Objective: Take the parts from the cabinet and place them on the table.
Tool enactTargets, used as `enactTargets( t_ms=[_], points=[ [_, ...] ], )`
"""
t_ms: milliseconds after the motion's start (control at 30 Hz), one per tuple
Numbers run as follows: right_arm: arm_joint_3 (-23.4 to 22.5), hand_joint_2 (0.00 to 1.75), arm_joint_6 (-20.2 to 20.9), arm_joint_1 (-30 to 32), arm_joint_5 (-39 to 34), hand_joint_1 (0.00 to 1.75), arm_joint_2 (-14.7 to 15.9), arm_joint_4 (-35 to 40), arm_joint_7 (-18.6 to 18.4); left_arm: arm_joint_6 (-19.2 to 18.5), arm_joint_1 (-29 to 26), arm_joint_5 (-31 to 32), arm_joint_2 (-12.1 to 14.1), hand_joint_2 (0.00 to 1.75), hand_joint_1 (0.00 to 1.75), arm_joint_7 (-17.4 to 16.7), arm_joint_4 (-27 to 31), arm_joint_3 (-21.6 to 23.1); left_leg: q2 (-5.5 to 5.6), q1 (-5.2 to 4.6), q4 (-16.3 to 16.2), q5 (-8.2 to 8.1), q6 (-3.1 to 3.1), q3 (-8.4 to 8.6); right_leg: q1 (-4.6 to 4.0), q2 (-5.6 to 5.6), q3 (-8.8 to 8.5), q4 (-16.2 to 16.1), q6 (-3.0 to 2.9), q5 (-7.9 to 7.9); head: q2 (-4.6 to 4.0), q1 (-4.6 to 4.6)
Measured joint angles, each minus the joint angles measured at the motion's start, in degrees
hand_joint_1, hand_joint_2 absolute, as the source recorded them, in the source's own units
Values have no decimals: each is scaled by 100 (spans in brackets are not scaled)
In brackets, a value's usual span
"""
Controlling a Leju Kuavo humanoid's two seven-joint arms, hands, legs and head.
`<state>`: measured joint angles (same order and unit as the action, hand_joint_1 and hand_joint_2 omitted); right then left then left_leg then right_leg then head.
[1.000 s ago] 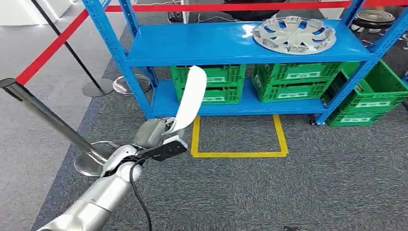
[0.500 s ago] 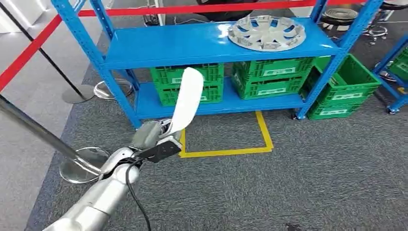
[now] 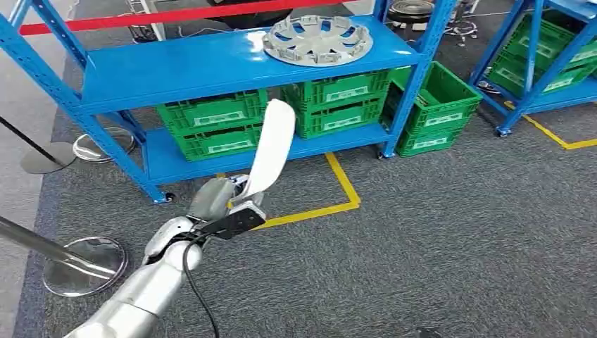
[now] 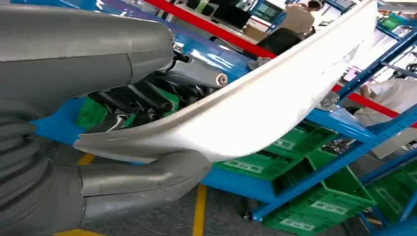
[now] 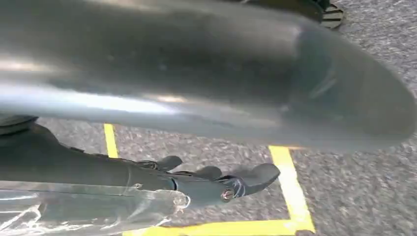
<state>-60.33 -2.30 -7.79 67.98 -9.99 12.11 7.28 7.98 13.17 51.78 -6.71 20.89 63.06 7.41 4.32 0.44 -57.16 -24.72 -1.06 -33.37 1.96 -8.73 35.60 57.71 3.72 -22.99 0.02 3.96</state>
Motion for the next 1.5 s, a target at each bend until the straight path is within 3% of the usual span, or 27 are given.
enactTargets(
  t_ms=[33, 100, 133, 200, 233, 300, 333, 367, 400, 533, 600, 633, 667, 733, 833, 867, 900, 1033, 1100, 1133, 1200, 1233, 1267, 1333, 1367, 1400, 1500],
  points=[
    [0, 0, 0, 21, -2, 0, 2, 0, 0, 0, 17, 0, -13, 175, 175, -9, 2, -2, -116, 29, 81, 45, 70, 10, -1, -79, 51, -11, 48, 21, 0, 7],
    [-2, 0, 0, 12, -2, 0, 0, 0, 0, -4, 31, 2, -24, 175, 175, -13, 13, -4, -270, 15, 105, 69, 150, 9, -71, 559, 257, 419, 29, -315, 0, -55],
    [0, 0, 0, -12, -2, 0, 0, 0, 0, -7, 19, 6, -20, 175, 175, -17, 13, -4, -360, -5, 104, 65, 157, 9, -79, 725, 455, 872, 43, -551, 0, -76],
    [0, 0, 0, -27, -4, 0, 0, 0, 0, -11, -11, 33, -2, 175, 175, -44, 13, -9, -554, -37, 101, 59, 174, 4, -78, 821, 810, 1710, 53, -881, 0, -74],
    [0, 0, 0, -8, -7, 0, -2, 0, 0, -18, -12, 46, -2, 175, 175, -72, 13, -9, -646, -41, 100, 59, 174, 3, -77, 830, 824, 1814, 60, -869, 0, -72],
    [-2, 0, -2, 2, -18, 0, -2, 0, -2, -17, -8, 61, -4, 175, 175, -94, 13, -9, -799, -40, 95, 55, 167, 6, -77, 877, 424, 1178, 62, -520, 0, -74],
    [-2, 0, -2, -7, -20, 0, -2, 4, 0, -15, -5, 74, -4, 175, 175, -96, 13, -9, -871, -40, 81, 48, 157, 9, -78, 988, 113, 650, 59, -310, 0, -76],
    [0, 0, -7, -22, -22, 0, -2, 9, 0, -15, 2, 87, -4, 175, 175, -101, 13, -9, -928, -46, 52, 34, 129, 12, -89, 1276, -186, 152, 55, -183, 0, -76],
    [0, 0, -4, -45, -22, 0, -7, 9, 0, -15, 5, 90, 0, 175, 175, -107, 20, -9, -970, -99, 21, 13, 88, 1, -128, 1356, -236, 79, 12, -220, 0, -79],
    [0, 0, -9, -20, -22, 0, -4, 13, 2, -13, 14, 105, -15, 175, 175, -114, 28, -7, -1189, -69, 39, 38, -23, 14, -140, 1034, -136, 60, -147, -136, 0, -59],
    [-2, 0, -9, -20, -22, 0, -4, 15, 2, -7, 16, 113, -15, 175, 175, -122, 44, -7, -671, -35, -296, -281, -100, -116, -83, 907, -119, 45, -212, -88, 0, -44],
    [-2, 0, -9, -39, -22, 0, -4, 17, 2, -9, 12, 118, -6, 175, 175, -122, 44, -7, -550, -34, -716, -516, -116, -294, -70, 844, -104, 45, -227, -77, 0, -20],
    [0, 0, -7, -43, -22, 0, -9, 17, 2, -9, -4, 120, 4, 175, 175, -127, 44, -7, -503, -33, -1235, -754, -129, -532, -69, 763, -84, 45, -235, -66, 0, -7],
    [-2, 0, -7, -24, -22, 0, -15, 17, 2, -9, -28, 120, 11, 175, 175, -129, 44, -9, -484, -32, -1788, -887, -126, -810, -69, 600, -57, 46, -223, -41, 0, 2],
    [-2, 0, -9, -13, -20, 0, -17, 20, 2, -7, -28, 120, 13, 175, 175, -129, 44, -7, -397, -18, -919, -265, -89, -371, -53, 337, -51, 47, -180, -12, 0, 0],
    [-2, 0, -9, -19, -17, 0, -20, 20, 2, -7, -28, 120, 15, 175, 175, -129, 46, -11, -158, 9, -390, -34, -85, -97, -37, 249, -48, 47, -157, 0, 0, 2],
    [0, 0, -9, -27, -15, 0, -20, 20, 2, -7, -31, 120, 20, 175, 175, -129, 46, -13, 208, 38, -109, -18, -76, 24, -55, 177, -11, 63, -111, 4, 0, 4],
    [0, 0, -11, 21, -13, 0, -20, 20, 4, -9, -57, 122, 13, 175, 175, -129, 50, -22, -14, 20, 37, -25, 47, 50, 18, -111, 157, -27, 78, 133, 0, 2],
    [-2, 0, -11, 28, -15, 0, -22, 20, 2, -7, -56, 122, -2, 175, 175, -129, 74, -37, -176, 22, 102, 15, 139, 68, -46, 527, 253, 194, 82, -48, 0, -55],
    [0, 0, -11, -7, -15, 0, -22, 20, 4, -7, -59, 122, 4, 175, 175, -129, 79, -41, -268, 7, 101, 12, 153, 67, -53, 708, 419, 560, 92, -280, 0, -79],
    [0, 0, -9, -44, -15, 0, -24, 20, 4, -9, -89, 125, 13, 175, 175, -133, 79, -61, -486, -15, 98, 6, 160, 66, -53, 818, 865, 1581, 107, -726, 0, -72],
    [0, 0, -9, -38, -15, 0, -26, 20, 4, -11, -96, 125, 13, 175, 175, -133, 79, -66, -579, -15, 97, 4, 160, 66, -52, 826, 962, 1829, 119, -773, 0, -79],
    [0, 0, -9, -27, -15, 0, -26, 20, 4, -11, -99, 125, 11, 175, 175, -133, 79, -66, -654, -15, 96, 0, 154, 71, -51, 834, 911, 1772, 124, -694, 0, -72],
    [0, 0, -9, -21, -15, 0, -26, 22, 4, -11, -97, 125, 9, 175, 175, -133, 79, -66, -817, -8, 93, -21, 122, 91, -51, 929, 394, 870, 124, -258, 0, -72],
    [0, 0, -9, -28, -20, 0, -26, 24, 4, -13, -94, 125, 9, 175, 175, -133, 79, -70, -883, -7, 90, -37, 94, 108, -53, 1077, 89, 346, 123, -69, 0, -72],
    [0, 0, -9, -43, -22, 0, -28, 24, 4, -13, -81, 129, 9, 175, 175, -133, 79, -72, -920, -46, 71, -52, 49, 110, -96, 1367, -18, 90, 96, -126, 0, -79],
    [0, 0, -11, -48, -28, 0, -42, 26, 4, -13, -69, 155, 9, 175, 175, -129, 79, -76, -1066, -81, 54, -50, -16, 122, -96, 1178, 23, 135, -78, -54, 0, -44]
  ],
)
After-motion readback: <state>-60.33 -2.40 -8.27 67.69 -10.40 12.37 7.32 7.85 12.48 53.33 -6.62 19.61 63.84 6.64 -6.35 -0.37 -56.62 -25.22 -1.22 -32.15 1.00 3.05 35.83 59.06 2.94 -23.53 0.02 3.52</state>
